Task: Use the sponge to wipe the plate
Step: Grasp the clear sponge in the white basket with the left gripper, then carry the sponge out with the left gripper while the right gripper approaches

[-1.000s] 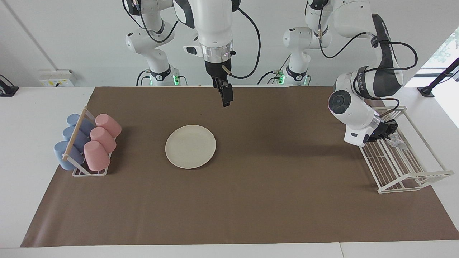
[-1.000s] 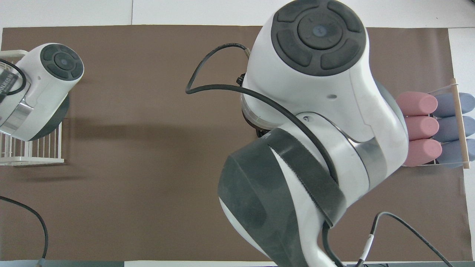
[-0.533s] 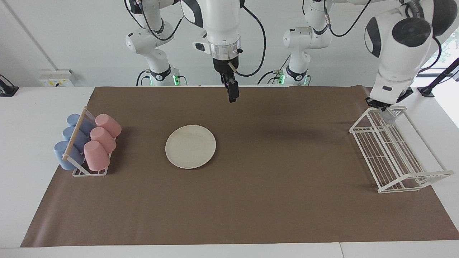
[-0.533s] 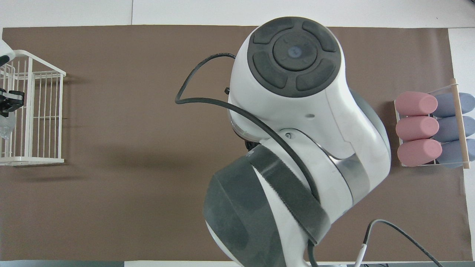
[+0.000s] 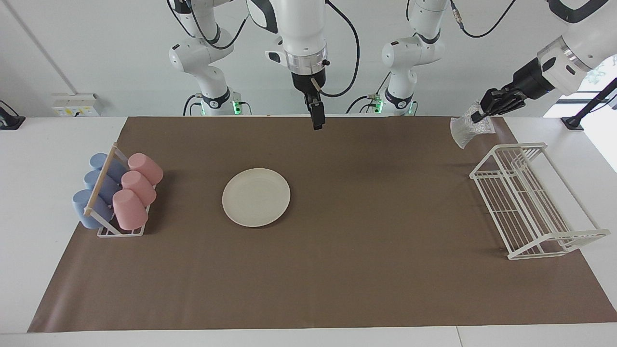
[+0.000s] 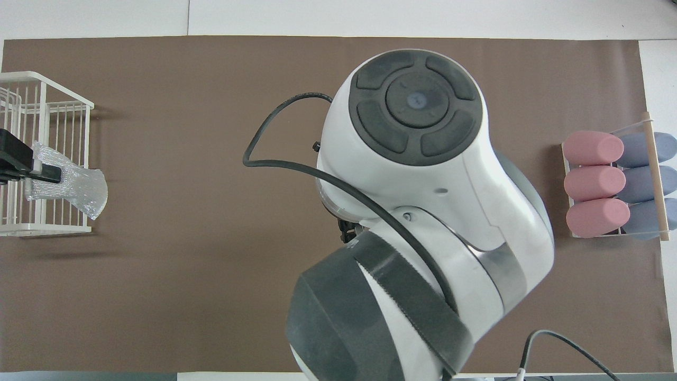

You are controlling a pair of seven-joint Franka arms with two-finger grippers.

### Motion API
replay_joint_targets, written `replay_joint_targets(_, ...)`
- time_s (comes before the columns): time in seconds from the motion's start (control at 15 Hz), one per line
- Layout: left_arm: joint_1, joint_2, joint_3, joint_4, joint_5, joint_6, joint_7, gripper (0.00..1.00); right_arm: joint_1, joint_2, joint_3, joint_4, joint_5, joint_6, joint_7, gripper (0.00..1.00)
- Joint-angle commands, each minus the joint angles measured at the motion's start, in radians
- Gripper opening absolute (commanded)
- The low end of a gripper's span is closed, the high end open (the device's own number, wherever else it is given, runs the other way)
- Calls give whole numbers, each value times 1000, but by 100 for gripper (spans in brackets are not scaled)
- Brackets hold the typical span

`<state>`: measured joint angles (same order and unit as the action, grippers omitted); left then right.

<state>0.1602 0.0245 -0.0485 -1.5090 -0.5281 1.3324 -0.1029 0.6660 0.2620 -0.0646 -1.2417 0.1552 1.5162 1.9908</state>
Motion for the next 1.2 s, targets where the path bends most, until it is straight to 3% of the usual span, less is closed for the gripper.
replay_joint_targets(0.0, 16, -173, -2, -318, -194, 143, 0, 0, 10, -33, 6, -53, 40, 35, 22, 100)
replay_joint_targets(0.13, -7, -259, -5, -487, -304, 267, 47, 0, 12, -36, 6, -59, 40, 45, 22, 100)
replay_joint_targets(0.2, -25, -267, -5, -528, -346, 281, 78, 0, 12, -41, 6, -67, 37, 58, 10, 100)
replay_joint_targets(0.53, -73, -264, -5, -671, -591, 341, 319, 0, 33, -72, 6, -139, 41, 117, 17, 100)
replay_joint_targets(0.8, -156, -267, -5, -789, -771, 393, 513, 0, 86, -134, 15, -277, 47, 229, 60, 100)
replay_joint_targets(0.93, -171, -265, -7, -855, -858, 384, 648, 0, 90, -138, 28, -297, 119, 295, 133, 100)
replay_joint_targets(1.13, -205, -264, -5, -921, -923, 375, 787, 0, 90, -144, 28, -314, 121, 329, 135, 100)
